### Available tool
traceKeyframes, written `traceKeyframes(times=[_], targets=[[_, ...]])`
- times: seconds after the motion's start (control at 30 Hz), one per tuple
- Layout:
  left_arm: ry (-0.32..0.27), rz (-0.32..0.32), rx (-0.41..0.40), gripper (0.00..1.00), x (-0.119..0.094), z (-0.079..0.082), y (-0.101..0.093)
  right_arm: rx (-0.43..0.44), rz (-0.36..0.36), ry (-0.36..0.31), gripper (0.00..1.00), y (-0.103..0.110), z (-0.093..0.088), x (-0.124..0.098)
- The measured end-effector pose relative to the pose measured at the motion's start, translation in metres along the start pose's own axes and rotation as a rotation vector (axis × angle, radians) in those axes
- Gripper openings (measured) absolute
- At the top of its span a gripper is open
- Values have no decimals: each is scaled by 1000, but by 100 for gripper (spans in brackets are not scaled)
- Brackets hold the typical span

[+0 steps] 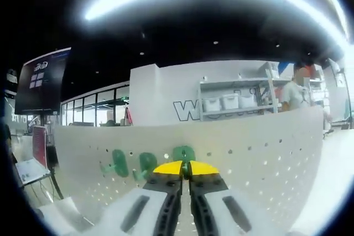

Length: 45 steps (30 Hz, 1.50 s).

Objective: Insert the hook assembly into the mounting plate slot until the hook locks in place.

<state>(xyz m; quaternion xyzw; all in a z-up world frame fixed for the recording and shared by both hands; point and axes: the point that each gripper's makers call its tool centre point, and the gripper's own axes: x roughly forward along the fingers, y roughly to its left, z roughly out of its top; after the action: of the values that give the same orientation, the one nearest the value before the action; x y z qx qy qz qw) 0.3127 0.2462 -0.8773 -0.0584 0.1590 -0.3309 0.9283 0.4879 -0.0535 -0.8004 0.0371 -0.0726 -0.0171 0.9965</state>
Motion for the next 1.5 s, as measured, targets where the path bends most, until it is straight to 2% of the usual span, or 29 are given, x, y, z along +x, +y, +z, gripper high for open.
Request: traceKeyframes(times=[0.23,0.57,0.8,1.0,1.13,1.27,1.37,1.5], targets=[[8,3,-9,86,-1,-6,-1,28,-1,-4,1,-5,-5,4],[10,4,-11,85,2,-6,-1,4,-2,-18,1,-4,-7,6],[5,-4,-11,85,4,-5,-5,-2,2,32,2,-3,-9,12],[-6,9,-18,86,-2,-4,-3,11,18,57,8,-1,-12,9],[-4,14,-23,86,-7,-7,-3,3,11,42,15,-3,-2,8],[-4,14,-27,87,-10,-9,-6,-8,20,32,16,-4,10,4],[41,3,-28,89,-10,-20,-9,-38,32,18,16,-3,19,-1],[44,-10,-22,89,-13,-20,-15,-67,58,9,20,0,30,-8]])
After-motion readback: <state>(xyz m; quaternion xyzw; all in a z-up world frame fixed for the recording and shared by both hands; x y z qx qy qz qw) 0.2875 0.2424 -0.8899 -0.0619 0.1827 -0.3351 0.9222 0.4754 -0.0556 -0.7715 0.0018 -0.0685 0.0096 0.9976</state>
